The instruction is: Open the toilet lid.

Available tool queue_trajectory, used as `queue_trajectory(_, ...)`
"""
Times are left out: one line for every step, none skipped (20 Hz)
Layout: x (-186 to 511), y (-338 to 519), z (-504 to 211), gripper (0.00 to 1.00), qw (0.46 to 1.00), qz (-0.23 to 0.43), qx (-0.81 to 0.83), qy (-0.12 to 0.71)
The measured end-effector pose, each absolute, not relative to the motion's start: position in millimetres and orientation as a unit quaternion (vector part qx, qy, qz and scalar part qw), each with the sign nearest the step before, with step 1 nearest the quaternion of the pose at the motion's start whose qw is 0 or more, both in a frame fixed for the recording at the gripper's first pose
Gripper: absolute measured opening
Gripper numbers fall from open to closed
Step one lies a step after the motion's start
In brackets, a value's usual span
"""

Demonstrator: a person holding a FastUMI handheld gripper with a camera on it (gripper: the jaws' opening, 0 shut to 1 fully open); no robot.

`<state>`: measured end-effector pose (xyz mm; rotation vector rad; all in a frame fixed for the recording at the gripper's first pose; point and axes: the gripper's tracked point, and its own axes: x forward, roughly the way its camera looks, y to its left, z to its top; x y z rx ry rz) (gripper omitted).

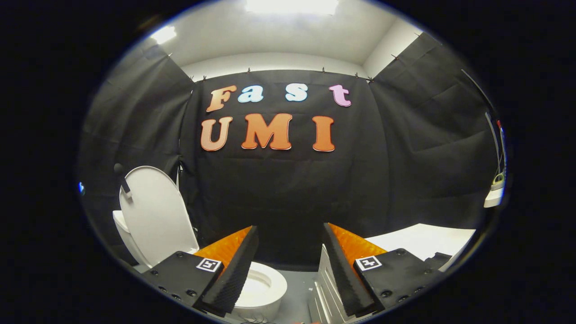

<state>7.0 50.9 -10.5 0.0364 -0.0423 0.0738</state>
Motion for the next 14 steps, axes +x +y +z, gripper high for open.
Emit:
queue_trajectory(7.2,49.5,-11.4,0.93,0.999,0.037,0.020,-0.018)
queue_trajectory(7.0,48.7,-13.4,0.93,0.999,0.037,0.021,-0.015)
queue_trajectory(7.0,47.7,-14.7,0.93,0.999,0.037,0.021,-0.013)
queue_trajectory(6.9,48.1,-14.8,0.93,0.999,0.038,0.021,-0.012)
queue_trajectory(6.6,48.3,-15.6,0.93,0.999,0.039,0.019,-0.011)
queue_trajectory(6.1,49.9,-15.9,0.93,0.999,0.041,0.019,-0.011)
queue_trajectory(5.5,49.8,-15.7,0.93,0.999,0.040,0.020,-0.009)
queue_trajectory(6.3,49.4,-14.9,0.93,0.999,0.039,0.020,-0.010)
queue_trajectory(5.8,48.6,-14.4,0.93,0.999,0.038,0.020,-0.011)
queue_trajectory(5.8,49.5,-14.0,0.93,0.999,0.039,0.019,-0.012)
queue_trajectory(5.0,50.4,-14.8,0.93,0.999,0.039,0.020,-0.011)
queue_trajectory(5.9,52.2,-15.6,0.93,0.999,0.040,0.020,-0.009)
queue_trajectory(5.8,52.3,-16.4,0.93,0.999,0.040,0.017,-0.008)
queue_trajectory(5.7,52.3,-15.9,0.93,0.999,0.041,0.015,-0.009)
